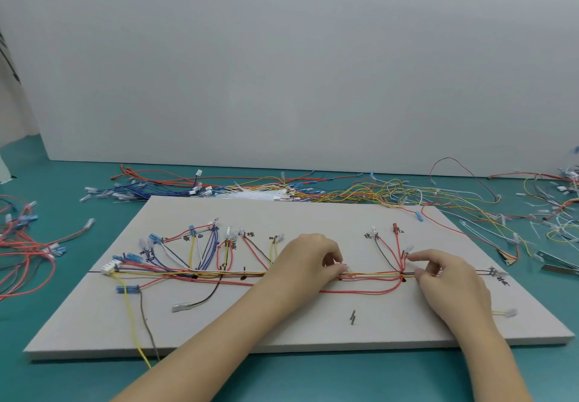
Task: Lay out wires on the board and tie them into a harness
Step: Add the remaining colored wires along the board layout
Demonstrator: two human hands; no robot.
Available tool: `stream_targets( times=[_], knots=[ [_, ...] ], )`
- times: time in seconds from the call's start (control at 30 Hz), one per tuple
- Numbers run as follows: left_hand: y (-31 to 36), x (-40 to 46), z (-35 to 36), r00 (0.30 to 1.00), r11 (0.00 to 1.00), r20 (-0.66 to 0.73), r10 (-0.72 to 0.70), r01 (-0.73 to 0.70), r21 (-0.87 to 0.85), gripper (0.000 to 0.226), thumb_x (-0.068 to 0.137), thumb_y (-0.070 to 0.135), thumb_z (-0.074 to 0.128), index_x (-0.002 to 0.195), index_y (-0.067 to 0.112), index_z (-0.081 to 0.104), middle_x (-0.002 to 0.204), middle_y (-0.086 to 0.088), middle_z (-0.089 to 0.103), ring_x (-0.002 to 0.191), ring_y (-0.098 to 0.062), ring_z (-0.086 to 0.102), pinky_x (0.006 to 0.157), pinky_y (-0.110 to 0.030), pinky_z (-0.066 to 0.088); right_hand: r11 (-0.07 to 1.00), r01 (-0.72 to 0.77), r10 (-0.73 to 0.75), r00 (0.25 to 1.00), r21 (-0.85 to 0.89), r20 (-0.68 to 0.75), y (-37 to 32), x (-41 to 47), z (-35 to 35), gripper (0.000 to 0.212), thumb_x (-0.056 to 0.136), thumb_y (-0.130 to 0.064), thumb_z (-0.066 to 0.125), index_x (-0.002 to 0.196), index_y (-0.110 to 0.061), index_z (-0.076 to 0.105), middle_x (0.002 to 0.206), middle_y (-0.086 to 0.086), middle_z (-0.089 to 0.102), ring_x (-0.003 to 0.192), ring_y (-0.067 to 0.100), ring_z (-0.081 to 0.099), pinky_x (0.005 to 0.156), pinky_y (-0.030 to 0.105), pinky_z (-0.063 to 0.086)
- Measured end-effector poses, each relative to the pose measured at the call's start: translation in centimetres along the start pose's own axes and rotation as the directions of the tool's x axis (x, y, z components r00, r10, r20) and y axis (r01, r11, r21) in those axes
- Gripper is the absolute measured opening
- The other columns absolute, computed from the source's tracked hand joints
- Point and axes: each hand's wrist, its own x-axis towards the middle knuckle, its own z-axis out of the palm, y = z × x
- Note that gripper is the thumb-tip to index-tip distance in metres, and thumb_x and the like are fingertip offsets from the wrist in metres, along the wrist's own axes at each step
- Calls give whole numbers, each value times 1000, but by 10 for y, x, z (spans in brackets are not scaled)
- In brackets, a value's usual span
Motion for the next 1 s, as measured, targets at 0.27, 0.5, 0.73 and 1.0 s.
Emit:
stream_targets(
  times=[0.27,0.5,0.73,1.0],
  knots=[
    [-3,-3,7,997,997,5,75,-75,33,18,93,31,62,93,14,69,89,-1,61,87,-14,52,75,-25,41,996,80,-74,990,-46,118,3,2,2,19,96,-20,49,93,-39,50,76,-12,57,76,15,54,64,33,38],
    [-7,-1,9,999,995,41,-12,16,-102,11,89,28,66,86,18,68,83,6,58,79,-9,53,77,-29,46,995,99,-98,988,-3,120,-4,-4,-3,19,91,-22,50,82,-39,51,80,-11,57,74,2,52,57,27,33],
    [-5,-3,10,999,997,37,-14,16,-71,8,90,25,64,88,17,65,84,7,56,79,-7,53,79,-28,48,987,152,-158,980,53,122,-7,-8,-4,15,86,-42,65,80,-33,55,79,-13,61,77,1,55,61,27,37],
    [4,-2,10,992,975,125,2,-30,220,21,102,31,43,98,13,54,103,-4,56,100,-21,47,87,-39,43,980,166,-180,975,110,127,-5,-5,2,16,91,-22,65,78,-29,57,86,-15,63,88,14,58,78,36,46]
  ],
)
